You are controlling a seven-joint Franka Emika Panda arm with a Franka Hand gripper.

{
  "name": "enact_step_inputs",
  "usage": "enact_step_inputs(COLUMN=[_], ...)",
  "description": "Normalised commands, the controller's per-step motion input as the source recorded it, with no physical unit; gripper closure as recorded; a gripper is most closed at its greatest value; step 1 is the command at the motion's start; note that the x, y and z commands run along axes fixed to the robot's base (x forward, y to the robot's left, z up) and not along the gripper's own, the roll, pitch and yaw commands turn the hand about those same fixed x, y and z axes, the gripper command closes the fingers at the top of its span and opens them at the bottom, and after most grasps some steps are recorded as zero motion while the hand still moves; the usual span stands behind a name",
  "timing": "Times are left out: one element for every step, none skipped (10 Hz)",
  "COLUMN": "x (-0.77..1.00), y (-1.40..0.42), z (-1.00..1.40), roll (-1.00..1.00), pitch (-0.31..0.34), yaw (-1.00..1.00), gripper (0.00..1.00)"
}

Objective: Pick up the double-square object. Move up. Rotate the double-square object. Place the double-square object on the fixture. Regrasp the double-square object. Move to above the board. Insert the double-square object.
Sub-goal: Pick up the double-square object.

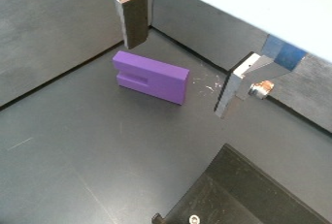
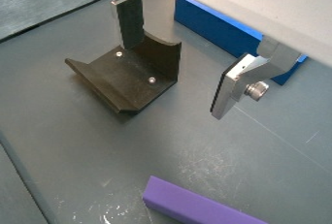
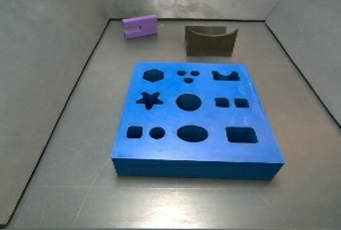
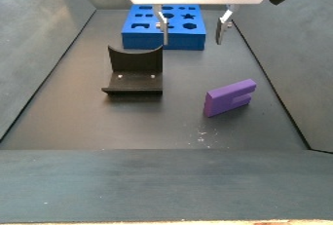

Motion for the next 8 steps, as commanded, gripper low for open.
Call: enact_step_inputs(x=[-0.17,-0.12,-0.18,-0.30,-0.29,-0.33,-0.34,-0.28], y=[0.01,0.13,0.22,0.24,0.21,0.23,0.24,0.25], z=[-0.02,-0.14,-0.17,-0.23,-0.24,-0.22,-0.25,-0.30], roll=[0.00,0.02,0.05,0.11,0.14,0.15,0.16,0.16], pitch=[0.000,0.000,0.000,0.000,0.000,0.017,0.031,0.074], yaw=[-0.17,-0.17,-0.23,-0.27,-0.27,-0.29,-0.30,-0.30], gripper=[0.00,0.00,0.00,0.00,0.00,0.00,0.00,0.00])
